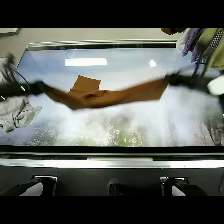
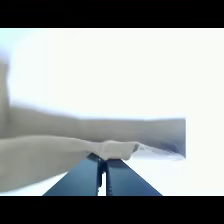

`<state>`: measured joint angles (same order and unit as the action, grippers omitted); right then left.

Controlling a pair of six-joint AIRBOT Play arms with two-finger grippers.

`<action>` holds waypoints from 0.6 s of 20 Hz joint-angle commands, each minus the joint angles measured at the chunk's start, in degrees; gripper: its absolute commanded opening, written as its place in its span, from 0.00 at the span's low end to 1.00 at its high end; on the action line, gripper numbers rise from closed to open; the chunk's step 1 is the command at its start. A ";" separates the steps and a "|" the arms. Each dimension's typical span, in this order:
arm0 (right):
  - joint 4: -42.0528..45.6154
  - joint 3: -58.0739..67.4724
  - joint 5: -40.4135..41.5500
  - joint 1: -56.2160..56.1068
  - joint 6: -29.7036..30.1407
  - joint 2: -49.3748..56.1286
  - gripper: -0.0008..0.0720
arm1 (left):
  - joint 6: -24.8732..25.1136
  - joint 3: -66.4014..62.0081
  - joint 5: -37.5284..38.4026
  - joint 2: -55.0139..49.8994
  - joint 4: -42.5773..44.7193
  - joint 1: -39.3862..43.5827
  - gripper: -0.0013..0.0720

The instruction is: Fold the clothes and pants, and hang the long-sleeved shirts on hangers.

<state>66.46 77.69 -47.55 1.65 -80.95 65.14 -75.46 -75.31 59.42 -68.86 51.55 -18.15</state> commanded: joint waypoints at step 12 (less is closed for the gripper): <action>17.11 34.67 -18.88 -1.66 -11.08 -19.67 0.04 | -23.58 -34.23 15.54 21.44 31.04 2.51 0.04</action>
<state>80.62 111.44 -62.67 0.03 -88.77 48.71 -98.43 -108.49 71.68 -50.76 79.90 -15.68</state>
